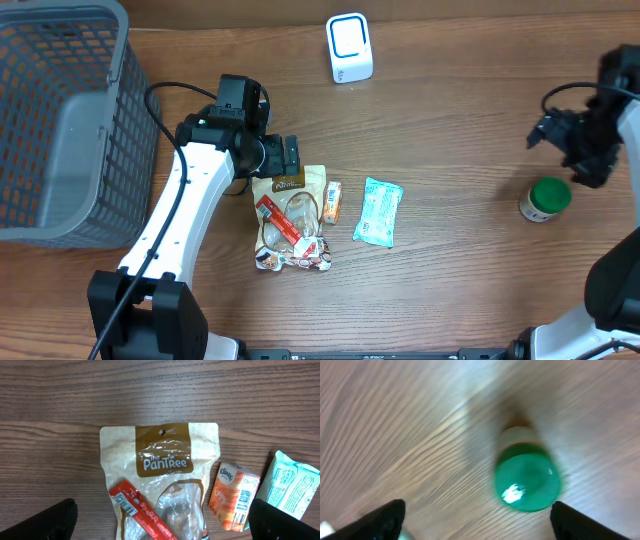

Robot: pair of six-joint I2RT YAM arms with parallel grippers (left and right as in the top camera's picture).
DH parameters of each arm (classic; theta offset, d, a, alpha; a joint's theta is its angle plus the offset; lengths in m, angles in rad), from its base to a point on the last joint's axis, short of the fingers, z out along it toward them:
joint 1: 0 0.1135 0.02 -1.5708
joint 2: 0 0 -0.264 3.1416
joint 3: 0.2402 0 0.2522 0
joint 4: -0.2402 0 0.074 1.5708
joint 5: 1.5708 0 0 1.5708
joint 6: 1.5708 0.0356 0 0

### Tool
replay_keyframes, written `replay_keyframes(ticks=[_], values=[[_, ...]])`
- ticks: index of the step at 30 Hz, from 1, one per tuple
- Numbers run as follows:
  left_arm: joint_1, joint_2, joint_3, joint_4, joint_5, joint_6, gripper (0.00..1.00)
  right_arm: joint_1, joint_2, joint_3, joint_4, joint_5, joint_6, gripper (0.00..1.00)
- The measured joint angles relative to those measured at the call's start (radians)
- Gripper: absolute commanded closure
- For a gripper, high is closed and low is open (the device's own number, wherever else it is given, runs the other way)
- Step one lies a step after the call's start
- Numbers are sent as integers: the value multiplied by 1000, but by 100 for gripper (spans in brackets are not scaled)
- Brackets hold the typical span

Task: Scan the item barcode
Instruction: 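Move the jar right and set it down on the table, then open the right gripper and move it toward the green wipes pack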

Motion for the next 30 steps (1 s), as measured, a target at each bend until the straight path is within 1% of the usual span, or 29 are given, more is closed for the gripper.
replay_keyframes(ticks=[2, 3, 4, 5, 6, 10, 16, 21, 25, 30], values=[[0, 0, 0, 0, 0, 0, 0, 52, 0, -1, -2, -46, -39, 31], [0, 0, 0, 0, 0, 0, 0, 78, 0, -4, 2, -61, -53, 37], [0, 0, 0, 0, 0, 0, 0, 111, 0, -8, 7, -76, -65, 46], [0, 0, 0, 0, 0, 0, 0, 140, 0, -15, 15, -87, -74, 59], [0, 0, 0, 0, 0, 0, 0, 175, 0, -26, 29, -95, -78, 65], [0, 0, 0, 0, 0, 0, 0, 305, 0, -86, 116, -117, -89, 65], [0, 0, 0, 0, 0, 0, 0, 509, 0, -205, 324, -133, -98, 64], [0, 0, 0, 0, 0, 0, 0, 642, 0, -305, 503, -124, -101, 64], [0, 0, 0, 0, 0, 0, 0, 714, 0, -378, 632, -65, -85, 64], [0, 0, 0, 0, 0, 0, 0, 753, 0, -460, 705, 12, -53, 65]])
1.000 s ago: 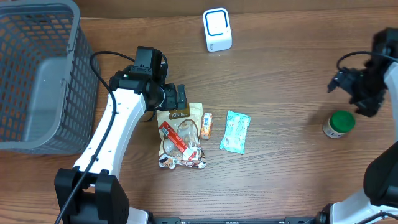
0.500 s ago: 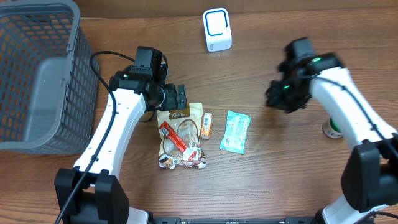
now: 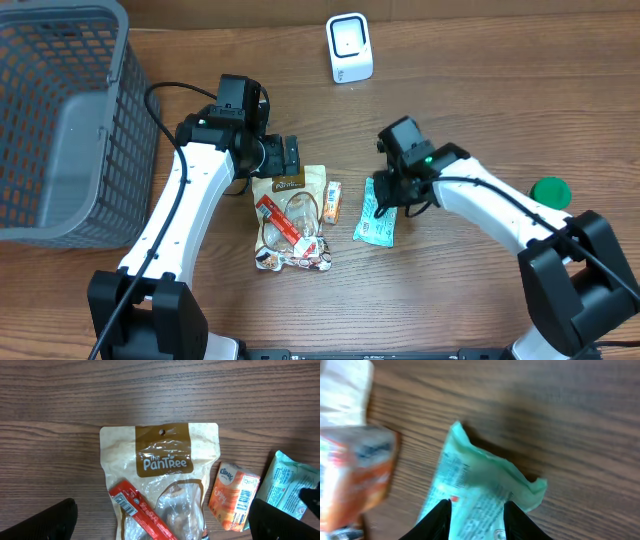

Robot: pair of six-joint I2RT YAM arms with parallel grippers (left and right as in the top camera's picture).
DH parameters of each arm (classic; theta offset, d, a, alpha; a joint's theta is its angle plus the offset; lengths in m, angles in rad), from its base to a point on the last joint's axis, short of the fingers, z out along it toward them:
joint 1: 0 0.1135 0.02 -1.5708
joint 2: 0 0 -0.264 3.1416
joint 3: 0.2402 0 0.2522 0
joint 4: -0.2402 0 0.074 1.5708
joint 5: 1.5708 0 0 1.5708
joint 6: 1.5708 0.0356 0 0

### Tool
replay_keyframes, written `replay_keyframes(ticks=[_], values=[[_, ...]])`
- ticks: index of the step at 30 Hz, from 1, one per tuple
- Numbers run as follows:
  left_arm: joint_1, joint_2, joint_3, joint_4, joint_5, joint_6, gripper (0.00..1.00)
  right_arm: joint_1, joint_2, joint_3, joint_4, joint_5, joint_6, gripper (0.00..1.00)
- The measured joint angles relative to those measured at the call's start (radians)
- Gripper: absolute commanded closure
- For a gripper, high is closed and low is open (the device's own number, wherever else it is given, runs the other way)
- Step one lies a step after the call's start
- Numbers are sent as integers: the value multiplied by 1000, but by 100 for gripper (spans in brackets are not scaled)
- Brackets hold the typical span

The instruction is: Scan the item barcode

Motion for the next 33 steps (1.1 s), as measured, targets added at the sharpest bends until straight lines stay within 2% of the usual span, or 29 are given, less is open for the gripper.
replay_keyframes(ticks=[12, 18, 23, 28, 29, 30, 31, 32, 33], values=[[0, 0, 0, 0, 0, 0, 0, 2, -5, -35, -80, 121, 105, 67], [0, 0, 0, 10, 0, 0, 0, -5, -88, -35, -94, 143, 113, 66], [0, 0, 0, 159, 0, 0, 0, -71, -175, -32, -115, 127, 116, 66], [0, 0, 0, 135, 68, -5, 0, -172, -183, -32, -154, 40, 72, 66], [0, 0, 0, 136, 98, -6, 6, -195, -183, -32, -161, 17, 59, 66], [0, 0, 0, 135, 131, -11, 27, -213, -183, -32, -164, 3, 51, 65], [-3, 0, 0, 135, 170, -14, 55, -236, -183, -32, -171, -16, 40, 63], [-8, 0, 0, 134, 202, -14, 77, -257, -183, -32, -177, -32, 32, 63], [-15, 0, 0, 133, 232, -16, 83, -270, -183, -32, -179, -41, 24, 62]])
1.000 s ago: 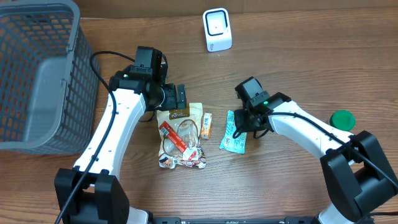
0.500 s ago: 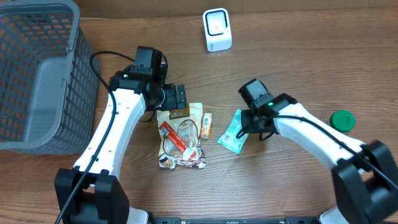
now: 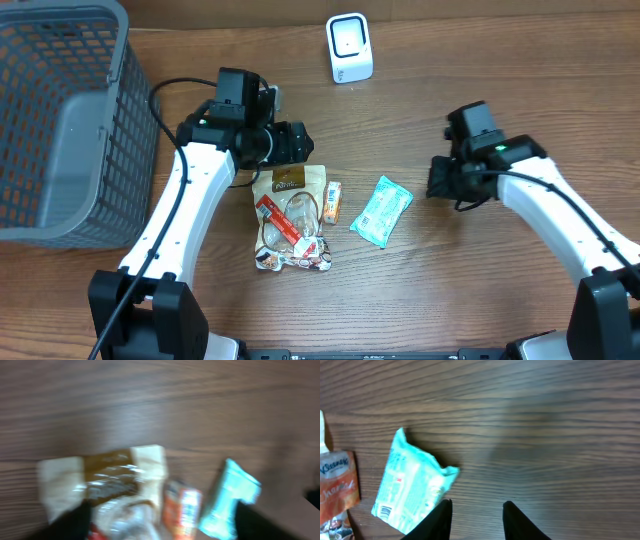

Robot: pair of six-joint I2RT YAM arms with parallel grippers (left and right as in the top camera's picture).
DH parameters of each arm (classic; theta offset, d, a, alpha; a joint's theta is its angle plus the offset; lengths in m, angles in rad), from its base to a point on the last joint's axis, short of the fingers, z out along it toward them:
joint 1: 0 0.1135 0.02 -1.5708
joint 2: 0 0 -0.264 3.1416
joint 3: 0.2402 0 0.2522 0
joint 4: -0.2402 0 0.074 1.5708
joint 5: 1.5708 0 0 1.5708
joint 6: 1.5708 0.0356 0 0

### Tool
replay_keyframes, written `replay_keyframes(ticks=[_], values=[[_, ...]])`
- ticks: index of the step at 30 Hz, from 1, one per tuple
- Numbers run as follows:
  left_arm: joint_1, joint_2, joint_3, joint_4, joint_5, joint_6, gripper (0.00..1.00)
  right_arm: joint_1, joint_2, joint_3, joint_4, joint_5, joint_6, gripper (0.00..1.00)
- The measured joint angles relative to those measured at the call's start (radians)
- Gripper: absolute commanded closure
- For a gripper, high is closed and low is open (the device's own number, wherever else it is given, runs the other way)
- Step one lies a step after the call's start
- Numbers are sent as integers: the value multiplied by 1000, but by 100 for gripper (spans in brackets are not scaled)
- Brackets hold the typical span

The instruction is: Scan the item barcode

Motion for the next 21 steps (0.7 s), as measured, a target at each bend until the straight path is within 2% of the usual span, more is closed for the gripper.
replay_keyframes(ticks=[6, 8, 14, 21], values=[[-159, 20, 0, -5, 98, -48, 96, -75, 0, 0, -10, -35, -24, 62], [-225, 45, 0, -2, 111, -70, 96, -77, 0, 0, -21, -42, -30, 54], [-389, 180, 0, 14, 69, -167, 96, -77, 0, 0, -49, -52, -50, 50], [-417, 275, 0, 36, 2, -240, 96, -77, 5, 0, -49, -106, -97, 45]])
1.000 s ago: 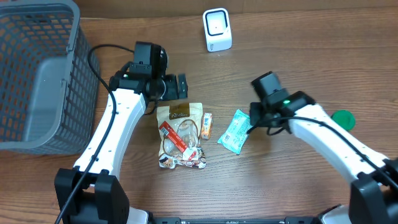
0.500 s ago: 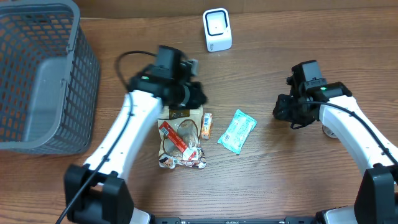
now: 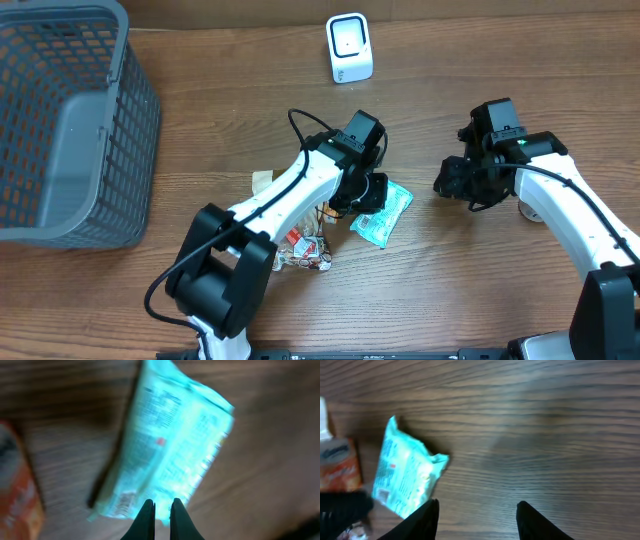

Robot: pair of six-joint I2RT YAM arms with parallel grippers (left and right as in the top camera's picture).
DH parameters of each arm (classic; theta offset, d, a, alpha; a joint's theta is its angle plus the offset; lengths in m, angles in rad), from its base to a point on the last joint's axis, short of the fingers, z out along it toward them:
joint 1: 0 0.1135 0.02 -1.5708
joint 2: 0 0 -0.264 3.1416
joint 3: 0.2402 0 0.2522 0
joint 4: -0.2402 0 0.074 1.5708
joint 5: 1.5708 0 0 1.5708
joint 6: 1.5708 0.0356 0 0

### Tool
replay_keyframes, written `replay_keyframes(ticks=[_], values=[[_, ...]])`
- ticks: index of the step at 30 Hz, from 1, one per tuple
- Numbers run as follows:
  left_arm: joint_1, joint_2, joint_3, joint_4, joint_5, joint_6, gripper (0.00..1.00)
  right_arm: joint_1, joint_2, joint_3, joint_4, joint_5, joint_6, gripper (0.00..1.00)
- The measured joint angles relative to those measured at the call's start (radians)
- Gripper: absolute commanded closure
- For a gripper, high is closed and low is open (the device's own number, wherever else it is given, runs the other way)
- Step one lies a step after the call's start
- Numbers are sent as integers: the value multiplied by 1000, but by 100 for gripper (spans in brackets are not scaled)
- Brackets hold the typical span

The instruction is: Scan the item barcode

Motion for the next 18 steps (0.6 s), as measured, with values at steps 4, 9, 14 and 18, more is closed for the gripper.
replay_keyframes(ticks=[4, 9, 14, 18], values=[[0, 1, 0, 6, -72, -15, 96, 0, 16, -1, 26, -46, -37, 46], [0, 1, 0, 1, -116, -19, 96, 0, 21, -33, 103, -86, -59, 46], [0, 1, 0, -9, -130, -20, 96, 0, 22, -100, 175, -132, -71, 46], [0, 1, 0, -14, -135, -23, 96, 0, 23, -144, 232, -164, -77, 45]])
